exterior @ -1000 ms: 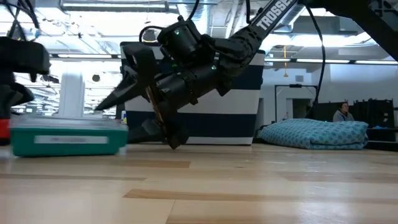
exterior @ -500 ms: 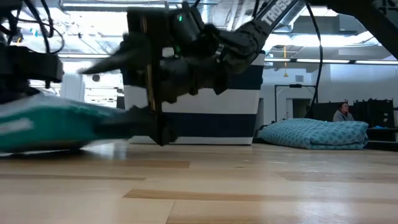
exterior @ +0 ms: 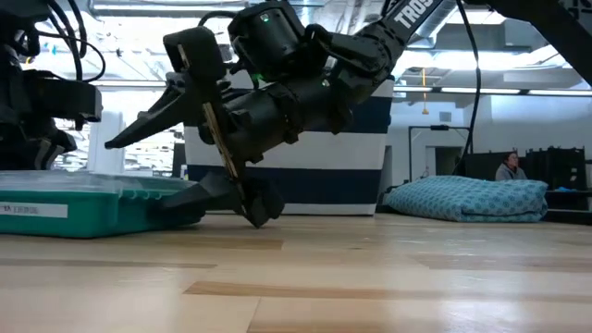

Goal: Pack medical supplies into shirt
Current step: Put the first aid kit into the blue patterned shirt

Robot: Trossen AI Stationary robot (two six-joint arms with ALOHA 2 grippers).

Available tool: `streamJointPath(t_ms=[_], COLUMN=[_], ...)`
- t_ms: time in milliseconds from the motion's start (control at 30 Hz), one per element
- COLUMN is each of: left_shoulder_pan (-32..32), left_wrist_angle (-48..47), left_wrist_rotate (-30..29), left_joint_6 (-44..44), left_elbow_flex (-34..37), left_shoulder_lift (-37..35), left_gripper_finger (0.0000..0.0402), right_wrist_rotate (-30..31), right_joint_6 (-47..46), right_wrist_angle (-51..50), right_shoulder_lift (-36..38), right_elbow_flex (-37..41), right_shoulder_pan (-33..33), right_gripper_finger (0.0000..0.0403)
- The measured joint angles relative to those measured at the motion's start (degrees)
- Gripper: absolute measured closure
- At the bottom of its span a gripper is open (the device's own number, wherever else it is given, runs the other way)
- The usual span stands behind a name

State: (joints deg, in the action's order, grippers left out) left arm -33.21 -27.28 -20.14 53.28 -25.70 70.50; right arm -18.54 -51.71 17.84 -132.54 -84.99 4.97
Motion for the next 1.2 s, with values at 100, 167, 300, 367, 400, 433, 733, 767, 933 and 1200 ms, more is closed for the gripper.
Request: streamJointPath(t_ms=[100, 167, 300, 367, 400, 433, 733, 767, 933, 1200], left_shoulder_pan=[0.0, -0.1, -0.1, -0.1, -0.1, -0.1, -0.1, -0.1, -0.2, -0.5], left_wrist_angle=[0.0, 0.5, 2.8, 3.3, 3.6, 3.9, 4.8, 4.8, 5.3, 5.2], left_wrist_rotate=[0.4, 1.1, 2.6, 2.3, 2.3, 2.3, 2.1, 2.3, 3.7, 5.3], left_joint_6=[0.0, 0.0, 0.0, -0.1, -0.1, -0.1, -0.4, -0.8, -1.8, -2.1], left_elbow_flex=[-0.1, -0.1, -0.3, -0.4, -0.4, -0.4, -0.4, -0.4, -0.2, -0.4], left_shoulder_lift=[0.0, 0.0, 0.0, 0.0, 0.0, 0.0, 0.0, 0.0, 0.1, 2.5], left_gripper_finger=[0.0401, 0.0401, 0.0401, 0.0401, 0.0401, 0.0401, 0.0401, 0.0401, 0.0401, 0.0401], right_wrist_rotate=[0.9, 1.1, 1.2, 1.1, 0.9, 0.8, 10.0, 10.1, 9.0, 2.5], right_joint_6=[-2.2, -2.2, -2.5, -4.0, -4.4, -5.1, -18.8, -18.9, -16.7, -11.5], right_wrist_angle=[-2.0, -4.7, -9.0, -10.4, -10.7, -11.1, -9.9, -8.4, 0.3, -4.8], right_shoulder_lift=[0.1, 0.3, 0.5, 0.5, 0.5, 0.5, -0.2, -0.9, -4.4, -9.4], right_elbow_flex=[-0.2, -0.5, -0.7, -0.8, -0.8, -0.8, -0.5, -0.5, -5.5, -16.3], right_shoulder_pan=[-0.2, -0.3, -0.2, -0.2, -0.2, -0.2, 1.3, 1.3, 1.0, 0.7], right_gripper_finger=[0.0101, 0.0101, 0.0101, 0.0101, 0.0101, 0.0101, 0.0101, 0.0101, 0.0101, 0.0101])
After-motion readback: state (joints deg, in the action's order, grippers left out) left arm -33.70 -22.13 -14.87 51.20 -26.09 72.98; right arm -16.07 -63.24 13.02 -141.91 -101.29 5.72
